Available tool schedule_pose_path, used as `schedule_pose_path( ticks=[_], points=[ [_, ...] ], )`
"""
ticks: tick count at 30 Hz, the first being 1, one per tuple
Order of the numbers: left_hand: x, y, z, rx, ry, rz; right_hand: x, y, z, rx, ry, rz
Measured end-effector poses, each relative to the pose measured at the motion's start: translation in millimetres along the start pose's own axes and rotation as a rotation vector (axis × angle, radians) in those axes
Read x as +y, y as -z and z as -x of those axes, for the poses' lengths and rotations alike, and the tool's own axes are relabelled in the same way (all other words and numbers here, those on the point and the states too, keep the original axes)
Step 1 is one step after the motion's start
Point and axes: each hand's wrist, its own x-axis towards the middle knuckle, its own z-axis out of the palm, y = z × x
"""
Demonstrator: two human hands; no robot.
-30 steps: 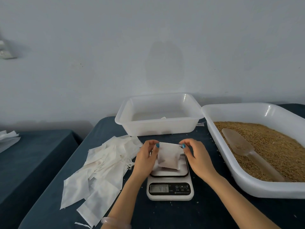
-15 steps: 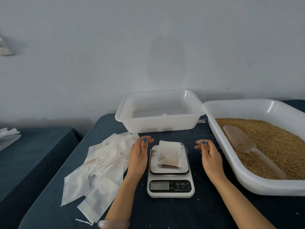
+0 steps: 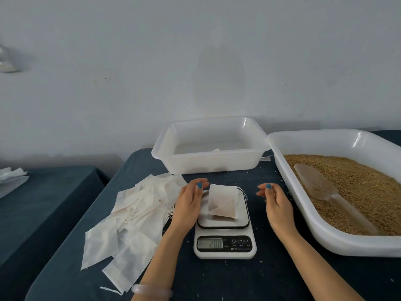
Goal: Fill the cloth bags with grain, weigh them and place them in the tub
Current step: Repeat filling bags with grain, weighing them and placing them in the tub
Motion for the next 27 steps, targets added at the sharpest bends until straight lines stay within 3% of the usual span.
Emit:
schedule_pose_path(
  ticks=[4,9,14,16,23,27],
  points=[
    [5.5,-6.3,-8.0,-0.086,-0.018,-0.109,0.5,1.0,1.0,-0.003,-0.008,-0.003],
    [17.9,-10.8,-12.9,-0.126,0.065,-0.038,0.4,1.1,1.0,-0.005,-0.012,-0.002],
    [39.0,2.7,-29.8,-0.193,-0.091,-0.284,0.3,1.2,1.0,-0.011,-0.025,-0.018],
    [50.2,13.3,-41.5,-0.191,-0.109,-0.249,0.6,0.7,0.9,-0.014,-0.033,-0.020],
    [92.1,56.6,-117.4,0.174,-0.067,-0.027,0.4,-0.5,0.4,-0.025,-0.029,0.020],
    [86.0,56.0,-151.4,0.217,-0.042,-0.195,1.5,-0.2,0.3,-0.041,-0.032,0.053]
  ],
)
